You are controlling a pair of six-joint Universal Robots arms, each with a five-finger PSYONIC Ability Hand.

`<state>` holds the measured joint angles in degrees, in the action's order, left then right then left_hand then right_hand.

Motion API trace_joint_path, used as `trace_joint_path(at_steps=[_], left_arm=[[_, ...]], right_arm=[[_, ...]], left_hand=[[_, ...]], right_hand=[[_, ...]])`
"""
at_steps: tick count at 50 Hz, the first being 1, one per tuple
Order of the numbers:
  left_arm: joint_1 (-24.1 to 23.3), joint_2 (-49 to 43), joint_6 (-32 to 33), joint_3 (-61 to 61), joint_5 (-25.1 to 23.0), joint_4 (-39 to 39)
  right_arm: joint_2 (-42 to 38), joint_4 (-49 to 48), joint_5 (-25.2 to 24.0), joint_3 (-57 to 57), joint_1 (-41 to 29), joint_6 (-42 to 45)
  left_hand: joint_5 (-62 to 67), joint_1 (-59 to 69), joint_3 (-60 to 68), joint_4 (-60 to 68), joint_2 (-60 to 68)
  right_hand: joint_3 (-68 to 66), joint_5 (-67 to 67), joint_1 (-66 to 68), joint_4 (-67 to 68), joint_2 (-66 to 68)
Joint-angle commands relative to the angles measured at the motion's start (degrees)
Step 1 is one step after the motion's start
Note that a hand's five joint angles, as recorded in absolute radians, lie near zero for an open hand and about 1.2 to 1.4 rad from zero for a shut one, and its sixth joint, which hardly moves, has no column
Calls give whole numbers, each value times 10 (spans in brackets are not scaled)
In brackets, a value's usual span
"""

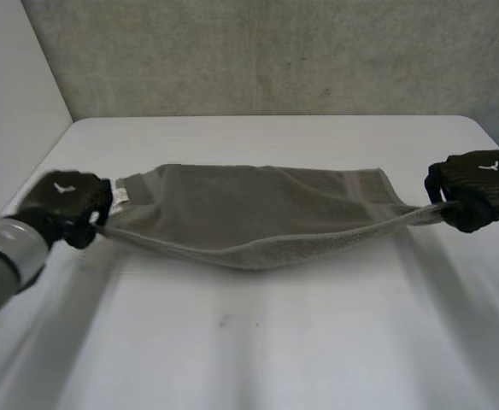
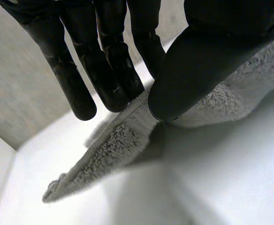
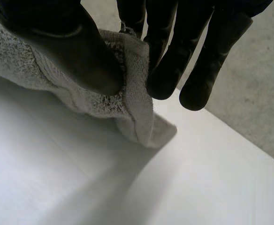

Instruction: Fold the towel.

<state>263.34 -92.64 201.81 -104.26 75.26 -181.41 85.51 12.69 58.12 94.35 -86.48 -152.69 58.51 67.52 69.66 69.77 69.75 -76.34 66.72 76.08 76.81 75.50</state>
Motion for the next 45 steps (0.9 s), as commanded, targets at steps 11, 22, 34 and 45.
trace_joint_path(at_steps=[11,22,34,45], left_arm=[[35,220,39,-57,-30,124],[43,119,114,-88,-40,56],[-17,-147,110,76,-31,-40],[-49,-365,109,306,23,-39]], right_arm=[[128,124,-49,50,91,124],[77,122,-66,37,97,149],[-181,116,-12,-147,4,80],[-353,46,91,-344,-73,8]], left_hand=[[115,125,103,102,103],[115,125,103,102,103],[115,125,103,102,103],[115,125,103,102,103]], right_hand=[[-37,33,39,32,45],[-37,33,39,32,45],[-37,33,39,32,45],[-37,33,39,32,45]])
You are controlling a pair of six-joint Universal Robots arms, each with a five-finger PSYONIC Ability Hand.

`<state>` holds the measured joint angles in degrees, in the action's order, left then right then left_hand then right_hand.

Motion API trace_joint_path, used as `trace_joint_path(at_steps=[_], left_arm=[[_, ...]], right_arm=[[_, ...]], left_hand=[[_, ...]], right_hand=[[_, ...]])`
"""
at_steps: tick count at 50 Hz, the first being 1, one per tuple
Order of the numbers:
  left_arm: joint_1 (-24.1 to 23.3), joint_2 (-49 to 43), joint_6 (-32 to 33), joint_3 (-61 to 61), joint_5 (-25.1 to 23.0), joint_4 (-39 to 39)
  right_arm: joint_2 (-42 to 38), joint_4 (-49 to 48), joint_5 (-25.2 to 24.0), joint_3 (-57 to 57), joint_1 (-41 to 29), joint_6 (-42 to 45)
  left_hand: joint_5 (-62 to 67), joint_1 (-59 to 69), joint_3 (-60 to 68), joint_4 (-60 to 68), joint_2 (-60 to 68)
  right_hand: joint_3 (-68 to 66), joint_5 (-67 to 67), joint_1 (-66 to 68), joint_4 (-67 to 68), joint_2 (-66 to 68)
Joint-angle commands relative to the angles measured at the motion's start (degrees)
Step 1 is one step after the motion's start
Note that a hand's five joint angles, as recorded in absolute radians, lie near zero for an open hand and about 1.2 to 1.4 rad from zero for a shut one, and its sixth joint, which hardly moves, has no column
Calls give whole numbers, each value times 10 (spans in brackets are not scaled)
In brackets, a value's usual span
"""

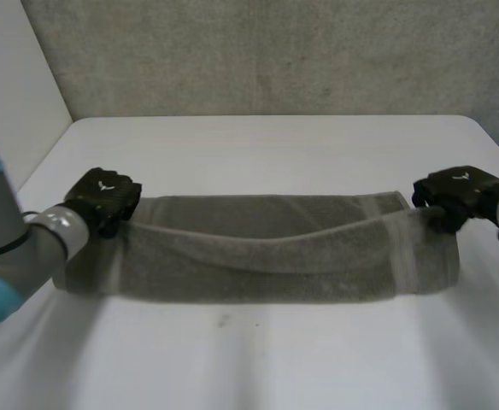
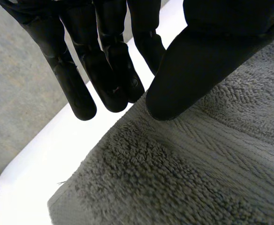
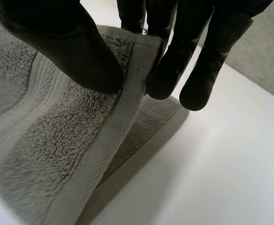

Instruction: Fold the towel.

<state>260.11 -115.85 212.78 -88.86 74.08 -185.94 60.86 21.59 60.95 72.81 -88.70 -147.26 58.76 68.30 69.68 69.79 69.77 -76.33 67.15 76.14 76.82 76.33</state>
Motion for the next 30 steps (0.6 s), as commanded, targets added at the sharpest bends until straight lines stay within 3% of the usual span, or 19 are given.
trace_joint_path(at_steps=[1,15,30], left_arm=[[-21,-155,-2,182,37,8],[-43,-285,-4,394,77,58],[-51,-330,-4,475,90,92]], right_arm=[[-129,-43,77,-157,-60,-50],[-267,-44,168,-345,-96,-51],[-316,-43,185,-422,-104,-45]], left_hand=[[112,117,103,102,102],[112,117,103,102,102],[112,117,103,102,102]], right_hand=[[-37,28,39,32,37],[-37,28,39,32,37],[-37,28,39,32,37]])
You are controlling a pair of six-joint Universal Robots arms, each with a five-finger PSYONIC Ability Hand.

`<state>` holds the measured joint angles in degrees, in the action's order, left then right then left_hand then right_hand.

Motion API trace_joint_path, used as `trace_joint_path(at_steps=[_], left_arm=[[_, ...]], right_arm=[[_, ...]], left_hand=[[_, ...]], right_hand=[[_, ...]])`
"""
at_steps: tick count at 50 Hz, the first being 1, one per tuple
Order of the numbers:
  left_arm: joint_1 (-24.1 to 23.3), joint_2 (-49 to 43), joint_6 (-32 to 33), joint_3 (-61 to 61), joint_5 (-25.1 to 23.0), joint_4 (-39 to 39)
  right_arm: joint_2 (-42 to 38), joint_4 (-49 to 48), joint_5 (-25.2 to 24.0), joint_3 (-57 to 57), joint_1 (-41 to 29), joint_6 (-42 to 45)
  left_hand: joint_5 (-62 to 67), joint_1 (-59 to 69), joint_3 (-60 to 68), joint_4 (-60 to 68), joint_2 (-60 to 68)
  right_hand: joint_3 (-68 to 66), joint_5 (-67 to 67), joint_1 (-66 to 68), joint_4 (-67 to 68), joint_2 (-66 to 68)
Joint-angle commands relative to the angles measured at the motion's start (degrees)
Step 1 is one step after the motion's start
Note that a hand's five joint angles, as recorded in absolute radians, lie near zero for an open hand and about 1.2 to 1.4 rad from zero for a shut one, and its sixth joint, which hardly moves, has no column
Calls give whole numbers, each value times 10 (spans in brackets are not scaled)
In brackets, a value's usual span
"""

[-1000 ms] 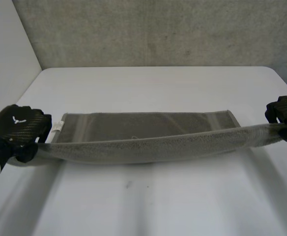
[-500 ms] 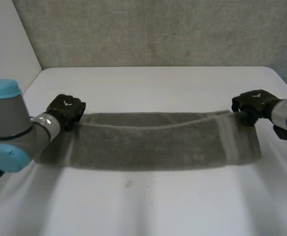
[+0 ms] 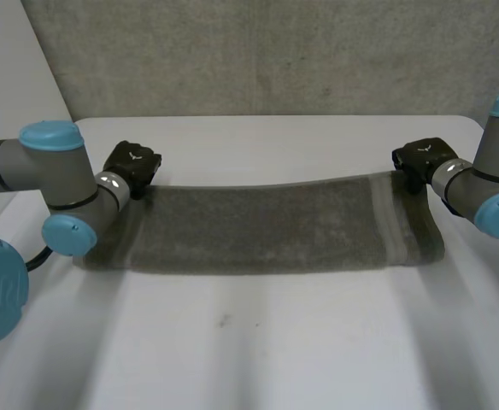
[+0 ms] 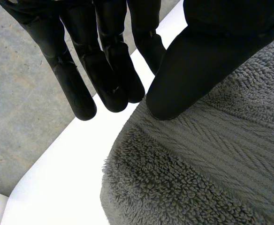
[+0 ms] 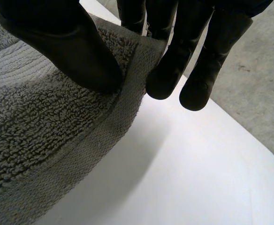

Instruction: Fold the towel.

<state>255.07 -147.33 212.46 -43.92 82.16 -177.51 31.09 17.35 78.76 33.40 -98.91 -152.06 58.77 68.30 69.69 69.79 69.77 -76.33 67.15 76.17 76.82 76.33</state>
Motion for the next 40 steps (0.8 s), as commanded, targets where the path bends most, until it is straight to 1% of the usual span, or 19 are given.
trace_joint_path(at_steps=[1,2,3,4,5,6,7,8,9,18,21,23,24,26,27,29,32,34,40], left_arm=[[-1,-19,0,29,12,8],[-1,-19,0,29,12,8],[-1,-22,0,31,15,8],[-4,-23,0,31,19,8],[-4,-23,0,31,19,8],[-8,-23,0,31,21,8],[-14,-21,1,27,27,9],[-14,-21,1,27,27,9],[-22,-18,1,24,31,8],[-34,13,-4,-3,60,43],[-34,54,-17,-54,56,54],[-33,112,-48,-131,49,43],[-33,113,-49,-131,49,43],[-27,175,-86,-216,39,-1],[-27,175,-86,-216,39,-1],[-20,240,-114,-309,25,-51],[-16,269,-122,-353,17,-75],[-5,316,-130,-428,9,-115],[0,367,-144,-525,9,-164]], right_arm=[[-23,0,7,-35,-1,3],[-24,0,7,-35,-1,3],[-28,0,7,-39,-3,4],[-30,0,7,-43,-7,4],[-30,0,7,-43,-7,4],[-31,-1,9,-44,-11,4],[-32,-1,13,-44,-15,4],[-32,-1,13,-44,-15,4],[-31,-1,18,-43,-18,4],[17,4,19,-10,-20,-3],[71,-6,15,66,-14,-3],[141,-35,8,159,-10,0],[142,-36,8,160,-10,0],[207,-78,-6,268,1,5],[208,-78,-6,268,1,5],[266,-114,-22,365,17,8],[288,-128,-30,407,24,11],[319,-144,-42,484,32,26],[330,-179,-60,576,42,62]], left_hand=[[112,117,103,102,102],[112,117,103,102,102],[112,117,103,102,102],[112,117,103,102,102],[112,117,103,102,102],[-14,-9,-23,-24,-24],[-330,-325,-339,-340,-340],[-333,-329,-342,-343,-343],[-580,-575,-589,-590,-590],[-588,-583,-597,-598,-598],[-587,-583,-596,-597,-597],[-587,-583,-596,-597,-597],[-587,-583,-596,-597,-597],[-587,-583,-596,-597,-597],[-587,-583,-596,-597,-597],[-587,-583,-596,-597,-597],[-587,-583,-596,-597,-597],[-587,-583,-596,-597,-597],[-587,-583,-596,-597,-597]], right_hand=[[-37,28,38,32,37],[-37,28,38,32,37],[104,-112,-103,-109,-104],[364,-372,-362,-369,-364],[366,-375,-365,-371,-366],[605,-613,-603,-609,-605],[663,-672,-662,-668,-663],[663,-672,-662,-668,-663],[663,-672,-662,-668,-663],[663,-672,-662,-668,-663],[663,-672,-662,-668,-663],[663,-672,-662,-668,-663],[663,-672,-662,-668,-663],[663,-672,-662,-668,-663],[663,-672,-662,-668,-663],[663,-672,-662,-668,-663],[663,-672,-662,-668,-663],[663,-672,-662,-668,-663],[663,-672,-662,-668,-663]])
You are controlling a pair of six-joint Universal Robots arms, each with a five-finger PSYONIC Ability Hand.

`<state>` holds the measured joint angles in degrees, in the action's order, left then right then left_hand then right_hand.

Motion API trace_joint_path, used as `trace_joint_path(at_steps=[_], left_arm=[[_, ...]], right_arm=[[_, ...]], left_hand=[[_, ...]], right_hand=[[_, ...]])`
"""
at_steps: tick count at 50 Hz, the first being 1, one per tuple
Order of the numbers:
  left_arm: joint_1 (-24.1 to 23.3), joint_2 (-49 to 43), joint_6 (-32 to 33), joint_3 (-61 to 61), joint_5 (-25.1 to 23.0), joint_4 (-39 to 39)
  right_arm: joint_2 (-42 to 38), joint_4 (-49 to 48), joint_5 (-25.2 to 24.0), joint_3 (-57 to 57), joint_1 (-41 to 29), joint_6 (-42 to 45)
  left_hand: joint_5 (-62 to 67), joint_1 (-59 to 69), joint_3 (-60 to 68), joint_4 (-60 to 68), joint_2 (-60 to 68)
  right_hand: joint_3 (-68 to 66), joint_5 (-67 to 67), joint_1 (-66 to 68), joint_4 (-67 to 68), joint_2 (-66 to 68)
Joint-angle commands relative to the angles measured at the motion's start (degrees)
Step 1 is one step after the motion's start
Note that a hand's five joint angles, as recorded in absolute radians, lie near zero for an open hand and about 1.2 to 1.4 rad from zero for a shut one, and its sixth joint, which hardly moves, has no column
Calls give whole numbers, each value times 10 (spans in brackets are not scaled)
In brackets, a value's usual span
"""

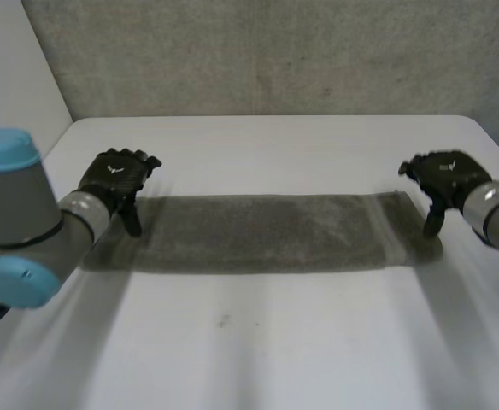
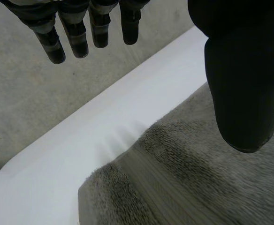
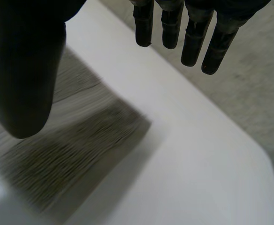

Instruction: Fold the towel.

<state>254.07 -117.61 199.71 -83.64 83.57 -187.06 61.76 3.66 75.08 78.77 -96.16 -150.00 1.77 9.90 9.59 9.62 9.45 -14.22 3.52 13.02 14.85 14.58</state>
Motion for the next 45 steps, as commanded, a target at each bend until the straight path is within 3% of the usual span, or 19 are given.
trace_joint_path(at_steps=[1,9,14,16,17,18,19,20,30,35,41,45], left_arm=[[10,70,-17,-128,-5,-68],[5,75,-32,-156,-6,-81],[1,75,-33,-157,-6,-81],[0,76,-33,-161,-6,-82],[0,76,-33,-161,-6,-82],[0,76,-33,-163,-6,-84],[0,76,-33,-163,-6,-84],[-1,77,-33,-164,-6,-86],[0,89,-33,-170,-6,-89],[0,95,-33,-173,-6,-89],[1,95,-33,-173,-6,-89],[2,96,-33,-173,-6,-89]], right_arm=[[23,-42,-23,123,15,42],[-19,-103,-25,145,21,52],[-44,-118,-20,138,21,64],[-49,-124,-18,135,23,77],[-49,-124,-18,135,23,77],[-50,-128,-18,134,25,82],[-50,-128,-18,134,25,82],[-51,-135,-18,131,32,87],[-36,-138,1,108,117,138],[-25,-84,5,82,191,232],[-18,-48,20,36,186,226],[2,-41,38,-15,97,174]], left_hand=[[-17,1,5,4,6],[-17,1,5,4,6],[-17,1,5,4,6],[-17,1,5,4,6],[-17,1,5,4,6],[-17,1,5,4,6],[-17,1,5,4,6],[-17,1,5,4,6],[-17,1,5,4,6],[-17,1,5,4,6],[-17,1,5,4,6],[-17,1,5,4,6]], right_hand=[[42,-35,-30,-49,-46],[-24,31,36,18,21],[-154,161,166,147,150],[-384,391,396,378,381],[-386,393,398,380,382],[-532,539,544,526,529],[-534,541,546,528,530],[-657,664,669,650,653],[-658,665,670,651,654],[-658,665,670,651,654],[-658,665,670,651,654],[-658,665,670,651,654]])
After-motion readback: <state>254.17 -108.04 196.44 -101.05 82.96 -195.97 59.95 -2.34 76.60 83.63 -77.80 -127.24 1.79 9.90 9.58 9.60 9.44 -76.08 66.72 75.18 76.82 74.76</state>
